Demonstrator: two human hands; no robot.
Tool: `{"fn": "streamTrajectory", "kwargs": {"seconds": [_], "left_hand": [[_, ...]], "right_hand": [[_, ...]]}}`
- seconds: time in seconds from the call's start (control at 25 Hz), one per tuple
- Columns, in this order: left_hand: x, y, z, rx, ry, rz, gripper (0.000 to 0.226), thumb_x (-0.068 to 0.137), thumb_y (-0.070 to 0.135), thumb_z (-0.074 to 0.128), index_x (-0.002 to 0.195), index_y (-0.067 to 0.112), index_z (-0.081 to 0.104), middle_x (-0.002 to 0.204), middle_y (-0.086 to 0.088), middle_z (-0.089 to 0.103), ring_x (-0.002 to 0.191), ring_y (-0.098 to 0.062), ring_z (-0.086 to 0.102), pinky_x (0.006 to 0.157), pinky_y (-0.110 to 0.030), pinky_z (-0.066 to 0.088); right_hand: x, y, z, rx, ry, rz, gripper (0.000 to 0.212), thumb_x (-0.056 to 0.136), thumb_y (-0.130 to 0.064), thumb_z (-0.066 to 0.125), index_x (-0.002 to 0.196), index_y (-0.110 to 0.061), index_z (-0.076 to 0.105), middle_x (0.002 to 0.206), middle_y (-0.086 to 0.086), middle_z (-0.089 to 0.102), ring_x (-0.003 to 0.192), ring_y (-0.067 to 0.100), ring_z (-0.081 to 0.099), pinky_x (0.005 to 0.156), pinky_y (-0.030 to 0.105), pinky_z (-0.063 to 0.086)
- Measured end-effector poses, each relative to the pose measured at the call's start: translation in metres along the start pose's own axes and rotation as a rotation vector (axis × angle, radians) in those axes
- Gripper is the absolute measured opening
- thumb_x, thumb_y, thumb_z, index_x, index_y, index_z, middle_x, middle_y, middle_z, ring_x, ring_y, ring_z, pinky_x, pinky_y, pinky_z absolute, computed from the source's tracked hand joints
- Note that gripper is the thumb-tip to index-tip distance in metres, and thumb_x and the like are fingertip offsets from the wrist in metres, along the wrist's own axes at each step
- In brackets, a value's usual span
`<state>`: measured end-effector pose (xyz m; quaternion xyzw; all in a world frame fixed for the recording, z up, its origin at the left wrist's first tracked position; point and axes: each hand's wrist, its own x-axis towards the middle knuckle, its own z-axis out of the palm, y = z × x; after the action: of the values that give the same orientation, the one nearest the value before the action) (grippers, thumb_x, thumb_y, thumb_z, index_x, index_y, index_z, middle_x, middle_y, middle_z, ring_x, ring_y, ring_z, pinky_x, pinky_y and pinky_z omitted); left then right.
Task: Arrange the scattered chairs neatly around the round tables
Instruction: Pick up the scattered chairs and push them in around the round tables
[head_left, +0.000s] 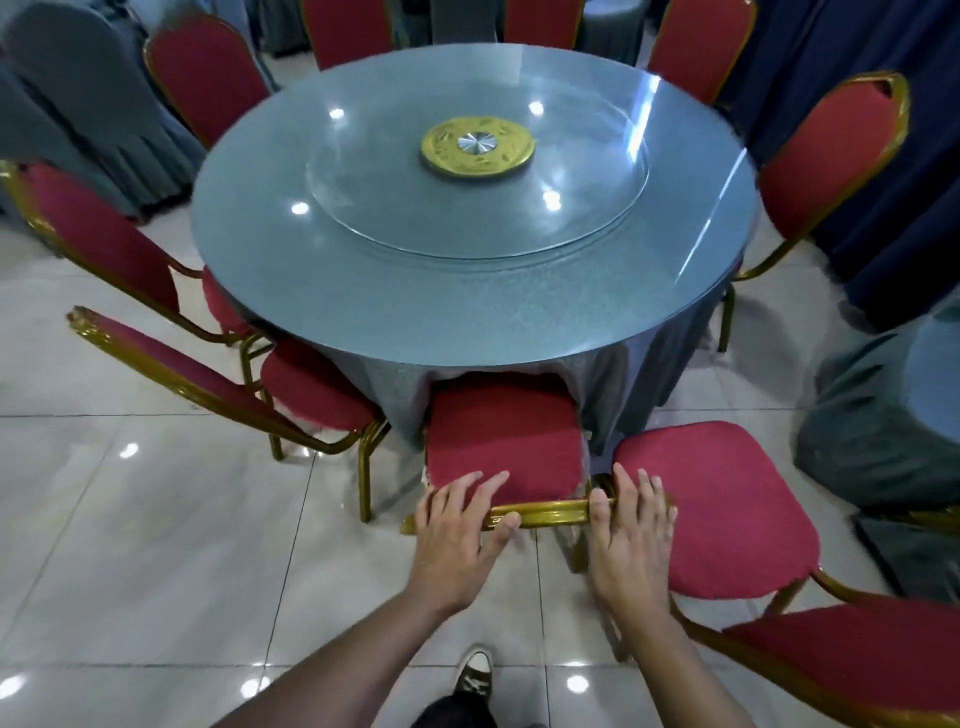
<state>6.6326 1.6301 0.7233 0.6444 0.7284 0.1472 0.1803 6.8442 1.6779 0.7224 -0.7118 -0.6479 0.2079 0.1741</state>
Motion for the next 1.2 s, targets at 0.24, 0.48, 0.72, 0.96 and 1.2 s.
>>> {"fn": "streamTrajectory", "kwargs": {"seconds": [0.24,0.48,0.72,0.96,1.2], "left_hand": [[0.009,-0.002,0.007,-0.003,0.034,-0.022,0.059,0.097,0.075,0.017,0.150,0.051,0.027,0.149,0.020,0.035,0.142,-0.004,0.027,0.123,-0.034,0.005],[0.013,0.011,-0.011,-0.058,-0.129,-0.068,0.063,0.090,0.079,0.010,0.122,0.045,0.053,0.120,0.021,0.051,0.118,-0.009,0.044,0.107,-0.039,0.027],[0.027,0.087,0.003,0.152,-0.049,0.046,0.049,0.096,0.063,0.016,0.113,0.039,0.055,0.110,0.015,0.059,0.102,-0.015,0.054,0.087,-0.038,0.034],[0.032,0.110,0.017,0.208,0.094,-0.020,0.033,0.097,0.053,0.030,0.102,0.037,0.058,0.099,0.013,0.064,0.093,-0.017,0.056,0.081,-0.039,0.036],[0.028,0.198,0.051,0.193,0.039,0.182,0.026,0.096,0.045,0.042,0.112,0.033,0.060,0.110,0.011,0.060,0.103,-0.017,0.055,0.093,-0.038,0.037]], "right_hand": [[0.010,0.005,0.011,0.012,0.073,-0.035,0.067,0.102,-0.063,0.009,0.152,-0.025,0.033,0.161,0.006,0.028,0.154,0.017,0.006,0.125,0.047,-0.001],[0.004,0.002,-0.009,-0.028,0.004,-0.063,0.067,0.099,-0.064,0.009,0.138,-0.027,0.050,0.150,0.000,0.043,0.150,0.019,0.019,0.125,0.045,0.004],[0.017,0.025,-0.051,-0.028,-0.193,-0.170,0.038,0.105,-0.040,0.039,0.137,-0.028,0.053,0.145,-0.007,0.049,0.140,0.014,0.037,0.116,0.034,0.028],[0.016,0.072,-0.086,0.023,-0.151,-0.065,0.042,0.103,-0.033,0.047,0.144,-0.031,0.046,0.147,-0.010,0.049,0.135,0.010,0.043,0.116,0.034,0.034],[0.016,0.159,-0.139,0.016,-0.043,-0.003,0.040,0.101,-0.031,0.050,0.141,-0.032,0.048,0.139,-0.009,0.052,0.128,0.012,0.047,0.111,0.036,0.038]]}}
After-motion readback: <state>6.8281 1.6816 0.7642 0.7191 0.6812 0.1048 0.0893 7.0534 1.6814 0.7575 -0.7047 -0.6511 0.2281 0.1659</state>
